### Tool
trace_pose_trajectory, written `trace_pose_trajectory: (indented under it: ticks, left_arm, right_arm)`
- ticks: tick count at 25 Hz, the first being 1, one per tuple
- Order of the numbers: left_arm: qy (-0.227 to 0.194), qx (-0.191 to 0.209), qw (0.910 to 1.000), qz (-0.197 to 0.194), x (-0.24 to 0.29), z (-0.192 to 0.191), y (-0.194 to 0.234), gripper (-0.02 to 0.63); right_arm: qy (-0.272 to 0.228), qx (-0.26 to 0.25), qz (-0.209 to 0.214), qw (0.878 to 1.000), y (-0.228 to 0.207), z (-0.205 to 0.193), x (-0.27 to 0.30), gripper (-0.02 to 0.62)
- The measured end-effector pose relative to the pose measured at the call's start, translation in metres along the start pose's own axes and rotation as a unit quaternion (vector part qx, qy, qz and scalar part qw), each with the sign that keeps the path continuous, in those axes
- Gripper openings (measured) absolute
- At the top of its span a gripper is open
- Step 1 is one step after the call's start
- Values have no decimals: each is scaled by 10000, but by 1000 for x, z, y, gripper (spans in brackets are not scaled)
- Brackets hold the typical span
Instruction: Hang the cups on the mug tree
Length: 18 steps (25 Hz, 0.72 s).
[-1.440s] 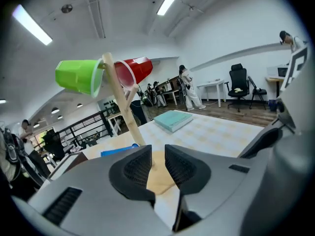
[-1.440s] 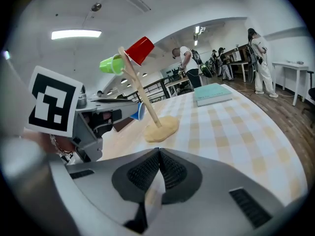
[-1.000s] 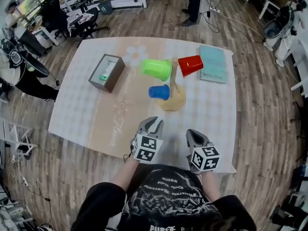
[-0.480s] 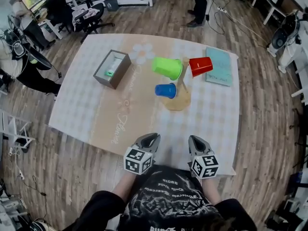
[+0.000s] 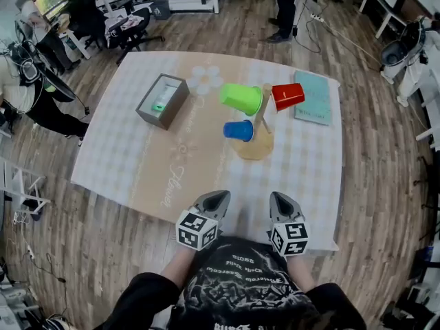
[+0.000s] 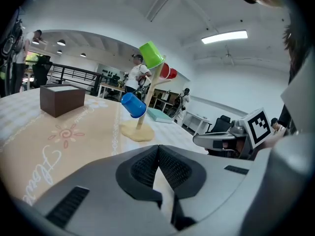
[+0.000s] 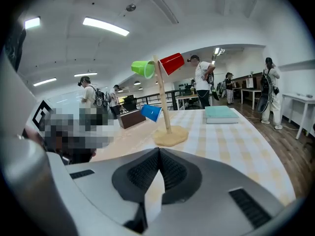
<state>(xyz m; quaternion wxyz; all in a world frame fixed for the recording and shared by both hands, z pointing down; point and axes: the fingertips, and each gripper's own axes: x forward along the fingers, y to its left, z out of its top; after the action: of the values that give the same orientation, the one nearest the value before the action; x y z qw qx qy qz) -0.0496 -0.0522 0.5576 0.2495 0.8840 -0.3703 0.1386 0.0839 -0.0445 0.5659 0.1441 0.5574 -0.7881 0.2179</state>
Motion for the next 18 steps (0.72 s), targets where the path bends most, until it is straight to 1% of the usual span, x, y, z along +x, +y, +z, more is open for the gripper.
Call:
trace_pose_trajectory:
  ticks: [6,11,14,18]
  left_arm:
    - [-249,-147,9996,-41,-3,8,3,18]
    - [-229,-170,9996,-73,-2,10,5,18]
    - [-239,-130,9996,-116,3,13,5,18]
    - [-257,-136,9996,-43,4,15,9,18]
  right_arm:
    - [-48,9,-185,9998,-4,2,2,7]
    - [-213,64,-277,9994,-9,8,-1,6]
    - [-189,-11,-368,9991,-12,8,0,6]
    - [-86,-162,-468,9987,-15,6,2,6]
